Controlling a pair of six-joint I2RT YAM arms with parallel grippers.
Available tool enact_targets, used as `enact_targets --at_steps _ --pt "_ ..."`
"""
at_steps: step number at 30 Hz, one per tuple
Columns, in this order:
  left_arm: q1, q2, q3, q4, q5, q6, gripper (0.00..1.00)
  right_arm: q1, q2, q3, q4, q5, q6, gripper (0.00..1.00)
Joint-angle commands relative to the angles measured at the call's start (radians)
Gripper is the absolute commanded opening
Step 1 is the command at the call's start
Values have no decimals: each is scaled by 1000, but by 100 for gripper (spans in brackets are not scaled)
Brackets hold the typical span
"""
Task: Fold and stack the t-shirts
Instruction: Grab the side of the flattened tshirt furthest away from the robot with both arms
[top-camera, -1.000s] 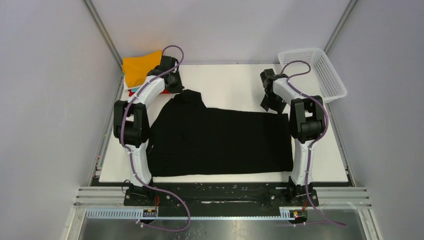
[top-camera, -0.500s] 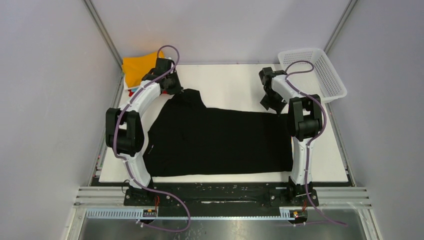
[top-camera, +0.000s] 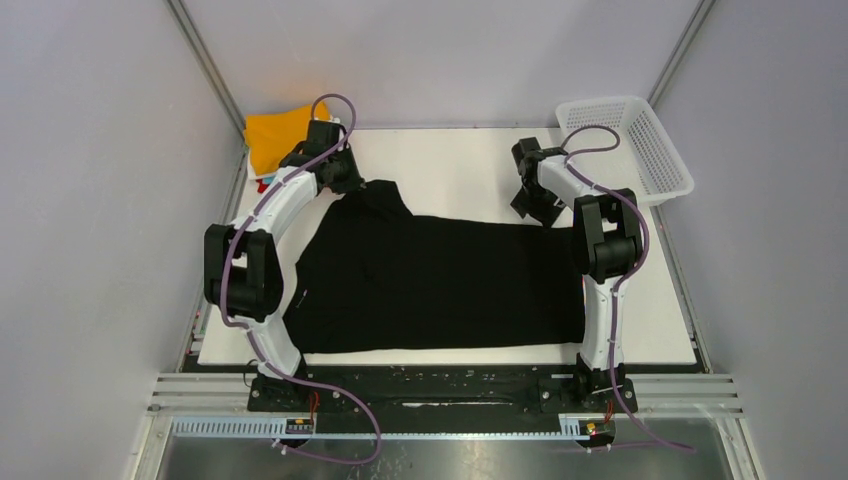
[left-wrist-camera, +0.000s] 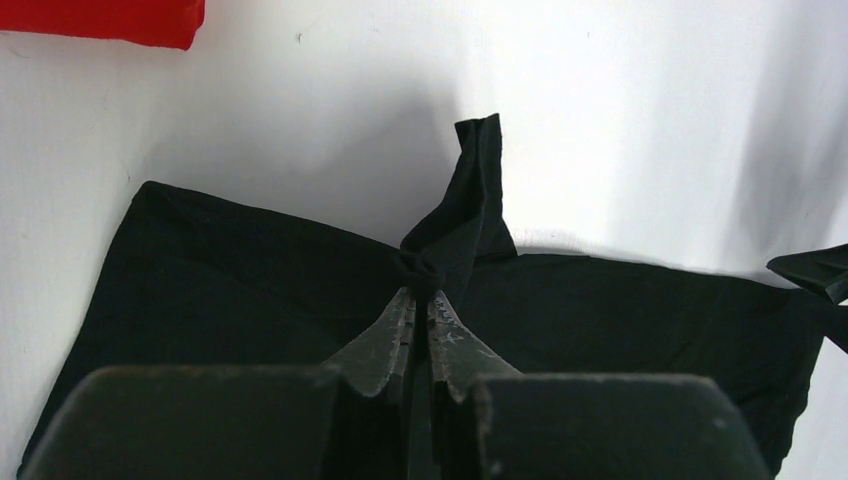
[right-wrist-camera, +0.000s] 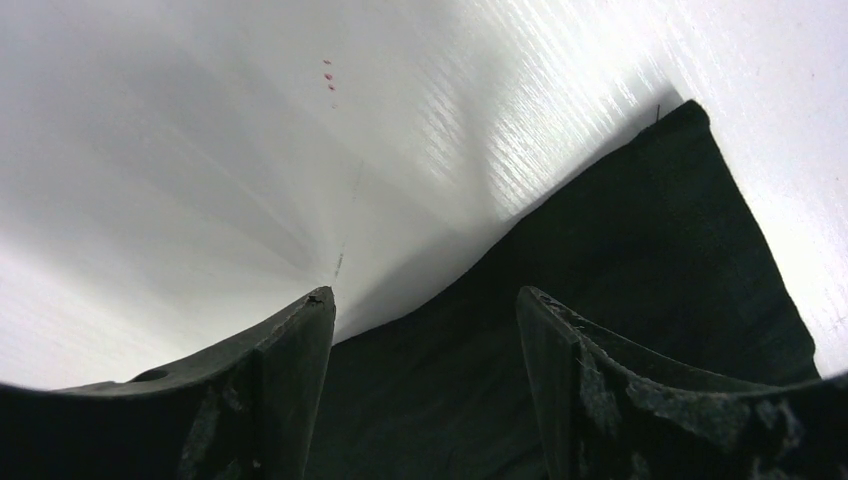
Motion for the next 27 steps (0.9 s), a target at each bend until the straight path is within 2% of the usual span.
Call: enact_targets --at_steps 1,3,6,9,12,15,21,24,27 --pt "2 -77 -9 51 14 -6 0 16 -66 -43 -20 11 27 75" --pt "1 -89 -13 52 16 -4 0 17 -74 -54 -23 19 16 75" --pt "0 -110 -15 45 7 14 0 12 -63 -22 -3 10 -116 75" --pt "0 -121 -13 23 -26 30 0 -1 -75 15 46 2 -355 75" --pt "0 -133 -25 24 -27 35 0 -11 -124 -56 194 -21 -640 75" --pt "-1 -139 -37 35 -22 36 0 -41 -159 -169 307 -145 -840 76" --pt "0 -136 -35 34 -20 45 0 -135 -203 -277 327 -536 -1147 79" --pt "0 -138 -30 28 -25 51 0 -158 -183 -216 263 -600 -1185 78" --pt "0 -145 -38 27 -29 53 0 -168 -134 -125 188 -600 -1237 77"
